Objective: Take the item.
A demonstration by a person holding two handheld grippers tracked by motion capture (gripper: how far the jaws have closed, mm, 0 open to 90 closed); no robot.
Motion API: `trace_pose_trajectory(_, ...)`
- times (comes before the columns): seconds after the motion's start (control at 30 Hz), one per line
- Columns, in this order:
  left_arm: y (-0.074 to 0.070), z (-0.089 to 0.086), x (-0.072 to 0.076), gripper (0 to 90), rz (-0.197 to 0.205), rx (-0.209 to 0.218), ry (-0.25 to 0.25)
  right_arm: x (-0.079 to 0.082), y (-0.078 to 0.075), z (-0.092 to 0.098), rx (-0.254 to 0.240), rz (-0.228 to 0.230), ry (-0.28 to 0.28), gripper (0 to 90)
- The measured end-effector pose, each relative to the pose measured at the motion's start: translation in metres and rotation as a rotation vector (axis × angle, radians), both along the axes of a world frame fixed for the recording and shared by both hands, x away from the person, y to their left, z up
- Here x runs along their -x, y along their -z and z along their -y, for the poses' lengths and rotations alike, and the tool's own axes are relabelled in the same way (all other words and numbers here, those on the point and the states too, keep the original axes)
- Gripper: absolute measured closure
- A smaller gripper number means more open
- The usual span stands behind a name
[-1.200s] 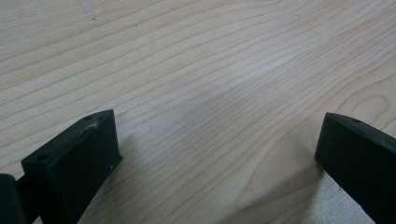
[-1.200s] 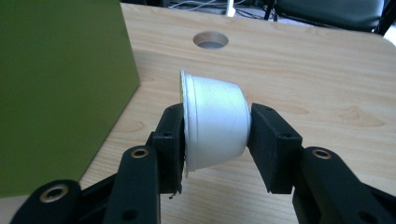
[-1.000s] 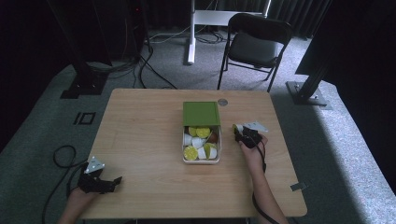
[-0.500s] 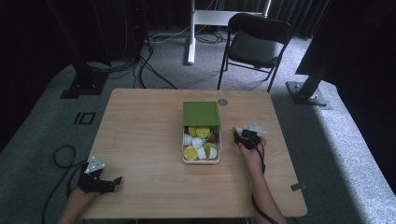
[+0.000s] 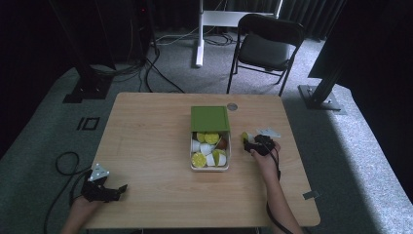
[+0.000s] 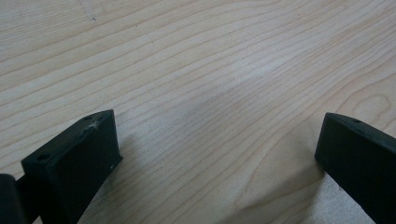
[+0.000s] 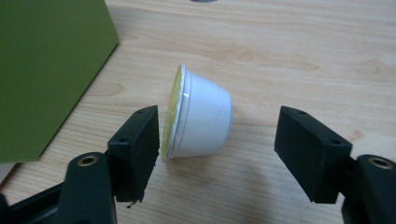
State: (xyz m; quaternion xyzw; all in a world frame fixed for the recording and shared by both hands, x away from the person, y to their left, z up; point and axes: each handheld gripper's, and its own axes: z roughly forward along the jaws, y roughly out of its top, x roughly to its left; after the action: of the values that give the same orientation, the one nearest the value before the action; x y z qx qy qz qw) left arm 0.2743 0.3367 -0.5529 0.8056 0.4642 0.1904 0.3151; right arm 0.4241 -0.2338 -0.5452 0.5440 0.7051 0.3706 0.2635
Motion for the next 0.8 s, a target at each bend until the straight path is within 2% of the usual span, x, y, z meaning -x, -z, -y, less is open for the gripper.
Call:
trace_pose_trajectory(0.13,0.000,0.000,0.000,0.6,0.000,-0.001,0.001,0.003,-0.006,0.001,-0.045,0.001,-0.023,22.0)
trace_pose_trajectory(0.27,0.000,0.000,0.000,0.6,0.000,0.000,0.000,0.009,-0.011,0.000,-0.058,0.030,-0.040,14.3)
trace_pose_trajectory(0.37,0.000,0.000,0.000,0.6,0.000,0.000,0.000,0.014,-0.015,0.001,-0.078,0.054,-0.054,13.4)
trace_pose_trajectory(0.47,0.000,0.000,0.000,0.6,0.000,-0.001,0.000,0.019,-0.019,0.002,-0.057,0.074,-0.076,12.8)
trace_pose_trajectory(0.8,0.000,0.000,0.000,0.6,0.000,-0.001,0.000,0.034,-0.021,0.009,-0.035,0.051,-0.108,13.3)
